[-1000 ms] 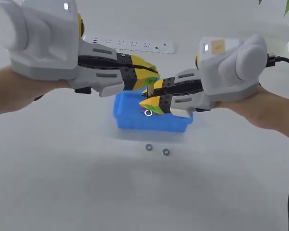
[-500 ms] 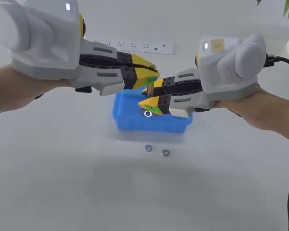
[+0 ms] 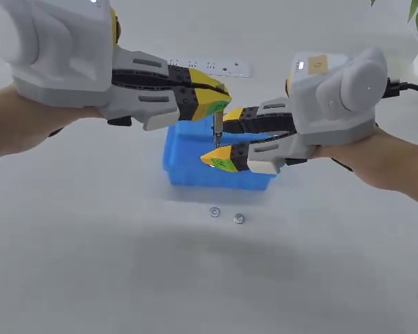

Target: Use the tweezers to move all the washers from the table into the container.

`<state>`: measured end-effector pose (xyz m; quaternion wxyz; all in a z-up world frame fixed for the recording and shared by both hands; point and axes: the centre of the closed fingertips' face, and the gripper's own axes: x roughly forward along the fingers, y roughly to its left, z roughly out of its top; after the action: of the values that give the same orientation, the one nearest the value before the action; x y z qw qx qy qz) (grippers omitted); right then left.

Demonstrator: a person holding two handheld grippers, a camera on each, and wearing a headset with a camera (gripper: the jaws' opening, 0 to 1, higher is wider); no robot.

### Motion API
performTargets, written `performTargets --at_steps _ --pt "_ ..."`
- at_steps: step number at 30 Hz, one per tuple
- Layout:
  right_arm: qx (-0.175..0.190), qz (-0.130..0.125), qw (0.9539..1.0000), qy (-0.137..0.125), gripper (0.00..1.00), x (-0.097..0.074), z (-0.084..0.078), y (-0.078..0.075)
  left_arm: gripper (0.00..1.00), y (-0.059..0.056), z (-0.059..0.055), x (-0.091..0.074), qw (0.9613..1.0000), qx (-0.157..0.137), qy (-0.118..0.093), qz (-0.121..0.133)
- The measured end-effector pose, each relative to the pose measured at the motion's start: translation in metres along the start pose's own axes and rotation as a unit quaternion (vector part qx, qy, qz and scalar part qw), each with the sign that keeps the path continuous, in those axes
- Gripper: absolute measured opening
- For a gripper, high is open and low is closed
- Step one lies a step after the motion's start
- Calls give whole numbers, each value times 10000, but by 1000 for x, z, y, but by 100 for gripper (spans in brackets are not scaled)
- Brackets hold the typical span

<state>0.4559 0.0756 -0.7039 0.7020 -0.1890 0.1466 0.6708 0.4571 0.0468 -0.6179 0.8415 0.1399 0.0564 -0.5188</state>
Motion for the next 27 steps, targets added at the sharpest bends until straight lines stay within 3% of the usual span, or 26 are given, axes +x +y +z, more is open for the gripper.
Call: performTargets --at_steps 2,5,9,16,21,24,27 --pt "1 -97 9999 -33 44 -5 0 2 4 -1 1 -1 10000 11 -3 -18" --pt "39 -283 9991 -325 52 -14 6 4 4 -7 -3 -3 9999 -23 -18 -106" --pt "164 -398 9985 -344 61 -24 0 9 4 -12 -7 -5 9999 -133 -9 -101" --pt "379 -513 9974 -341 67 -43 -11 20 5 -27 -7 -5 9997 -233 -42 -76" --pt "536 -489 9968 -331 74 -55 -21 34 5 -45 -23 -3 9994 -258 160 -164" --pt "653 -464 9968 -81 77 -63 -39 41 5 -45 -36 -4 9993 -218 287 53" --pt "759 -498 9959 -52 79 -69 -50 43 5 -48 -44 -6 9989 -328 320 136"
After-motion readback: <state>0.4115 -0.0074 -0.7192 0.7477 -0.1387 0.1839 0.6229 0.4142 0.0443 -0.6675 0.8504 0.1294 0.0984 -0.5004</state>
